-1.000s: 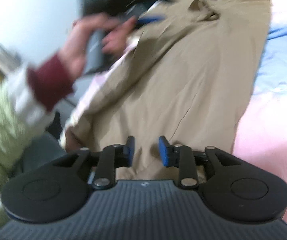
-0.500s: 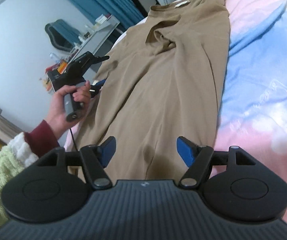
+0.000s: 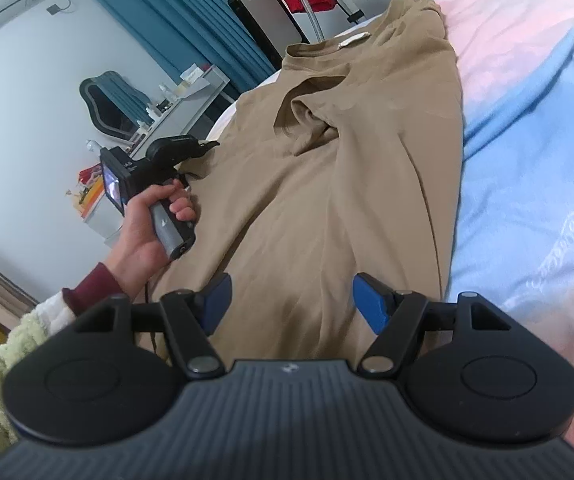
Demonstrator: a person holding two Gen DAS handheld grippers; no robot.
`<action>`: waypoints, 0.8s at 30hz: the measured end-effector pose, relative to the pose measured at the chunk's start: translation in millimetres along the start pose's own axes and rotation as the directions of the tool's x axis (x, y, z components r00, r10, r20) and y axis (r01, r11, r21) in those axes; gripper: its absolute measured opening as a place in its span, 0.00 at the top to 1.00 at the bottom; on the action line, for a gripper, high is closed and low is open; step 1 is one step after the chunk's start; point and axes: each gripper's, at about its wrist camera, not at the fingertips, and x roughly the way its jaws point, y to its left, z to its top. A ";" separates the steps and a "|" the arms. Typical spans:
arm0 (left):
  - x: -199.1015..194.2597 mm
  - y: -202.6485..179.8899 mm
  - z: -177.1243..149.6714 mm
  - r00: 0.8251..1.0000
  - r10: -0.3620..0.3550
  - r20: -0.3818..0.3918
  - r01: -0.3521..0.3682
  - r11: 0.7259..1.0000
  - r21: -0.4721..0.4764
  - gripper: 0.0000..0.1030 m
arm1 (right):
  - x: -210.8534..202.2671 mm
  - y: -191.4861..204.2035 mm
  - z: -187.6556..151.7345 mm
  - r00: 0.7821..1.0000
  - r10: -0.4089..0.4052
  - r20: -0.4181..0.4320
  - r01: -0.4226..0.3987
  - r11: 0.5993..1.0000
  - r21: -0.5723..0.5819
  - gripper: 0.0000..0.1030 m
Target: Fold clothes
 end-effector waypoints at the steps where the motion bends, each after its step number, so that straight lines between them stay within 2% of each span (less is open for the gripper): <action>1: -4.1 -8.7 0.8 1.000 0.012 0.015 -0.013 0.999 0.042 0.94 | -0.7 1.2 0.0 1.000 -0.004 0.004 0.004 1.000 -0.001 0.32; 3: -14.8 -33.2 0.4 0.998 0.040 0.053 -0.048 0.983 0.179 0.95 | -3.4 3.6 -0.2 1.000 -0.010 0.016 0.010 1.000 -0.001 0.32; 6: -34.5 -76.3 -4.6 0.993 0.062 0.097 -0.092 0.933 0.348 0.95 | -10.0 6.6 0.5 0.998 -0.025 0.050 0.025 1.000 -0.001 0.32; 9: -45.8 -125.8 -9.6 0.989 0.069 0.129 -0.123 0.871 0.476 0.95 | -19.6 8.5 1.0 0.993 -0.071 0.093 0.072 0.997 -0.001 0.32; 12: -54.3 -186.2 -23.8 0.988 0.057 0.140 -0.131 0.791 0.598 0.95 | -28.9 7.4 1.6 0.982 -0.133 0.133 0.133 0.991 0.007 0.32; 17: -50.3 -288.4 -85.7 0.997 0.016 0.078 -0.071 0.636 0.768 0.95 | -46.5 -4.7 5.4 0.957 -0.213 0.196 0.202 0.977 0.072 0.32; 21: -32.6 -340.8 -151.5 1.000 0.010 -0.005 -0.001 0.549 0.836 0.94 | -56.9 -20.8 9.1 0.941 -0.257 0.221 0.228 0.962 0.148 0.32; 24: -16.1 -362.8 -202.3 0.998 0.012 -0.064 0.051 0.482 0.875 0.94 | -60.2 -30.4 8.9 0.940 -0.261 0.218 0.221 0.957 0.189 0.32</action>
